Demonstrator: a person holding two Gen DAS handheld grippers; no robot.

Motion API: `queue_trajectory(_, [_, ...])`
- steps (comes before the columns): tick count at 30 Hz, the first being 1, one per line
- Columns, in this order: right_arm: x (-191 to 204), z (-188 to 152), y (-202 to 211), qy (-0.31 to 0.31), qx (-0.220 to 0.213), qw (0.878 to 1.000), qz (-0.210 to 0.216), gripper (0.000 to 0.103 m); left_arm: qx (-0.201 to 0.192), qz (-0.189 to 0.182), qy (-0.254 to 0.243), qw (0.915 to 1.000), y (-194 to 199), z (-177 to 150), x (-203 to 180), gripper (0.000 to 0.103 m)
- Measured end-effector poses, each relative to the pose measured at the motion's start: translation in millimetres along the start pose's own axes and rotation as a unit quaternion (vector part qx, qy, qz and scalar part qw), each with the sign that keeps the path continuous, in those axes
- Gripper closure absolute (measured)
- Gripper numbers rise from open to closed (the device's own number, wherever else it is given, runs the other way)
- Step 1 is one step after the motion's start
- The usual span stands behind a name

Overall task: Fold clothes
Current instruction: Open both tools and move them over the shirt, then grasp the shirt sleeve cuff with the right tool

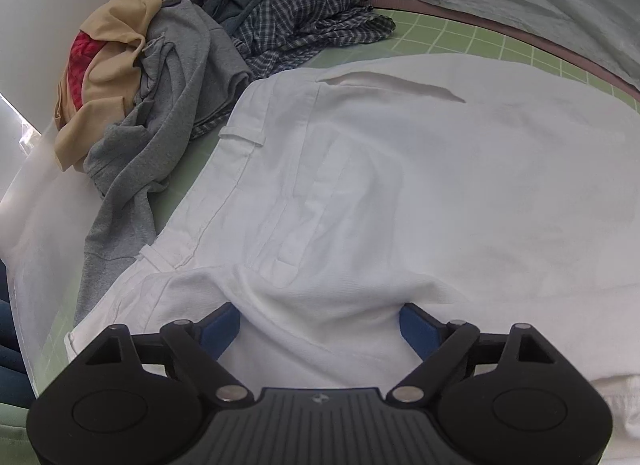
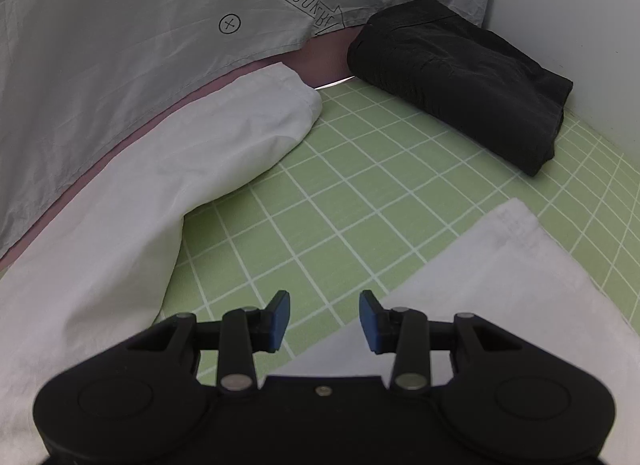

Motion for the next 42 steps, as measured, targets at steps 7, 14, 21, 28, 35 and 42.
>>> queue_trajectory(7, [29,34,-52,0.016,-0.003,1.000,0.000,0.063,0.006,-0.005,0.007,0.9999,-4,0,8,0.002])
queue_trajectory(14, [66,68,-64,0.041,-0.033,0.998,0.026,0.063,0.001,0.026,-0.032,0.9991,-2,4,0,0.000])
queue_trajectory(21, [129,82,-59,0.113,-0.056,0.990,0.057,0.067,0.001,0.034,-0.023,0.9992,-2,4,0,0.000])
queue_trajectory(28, [130,69,-67,0.078,-0.050,0.995,0.048,0.059,0.001,0.033,-0.022,0.9992,-2,4,0,0.000])
queue_trajectory(35, [68,78,-69,-0.195,-0.034,0.972,0.123,0.040,-0.002,0.039,-0.029,0.9988,-1,4,-2,0.000])
queue_trajectory(42, [70,87,-92,-0.207,0.002,0.970,0.124,0.037,-0.001,0.041,-0.028,0.9988,-1,4,-2,0.000])
Point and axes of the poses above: each gripper's, at about its wrist camera, not at the fingertips, and y roughly against the way its jaws point, x to its left, z to its top, the point moved 8 cm from there along -y, roughly the way its jaws point, and after that the axes turned 1 degree about -z, right-handed, at the moved point
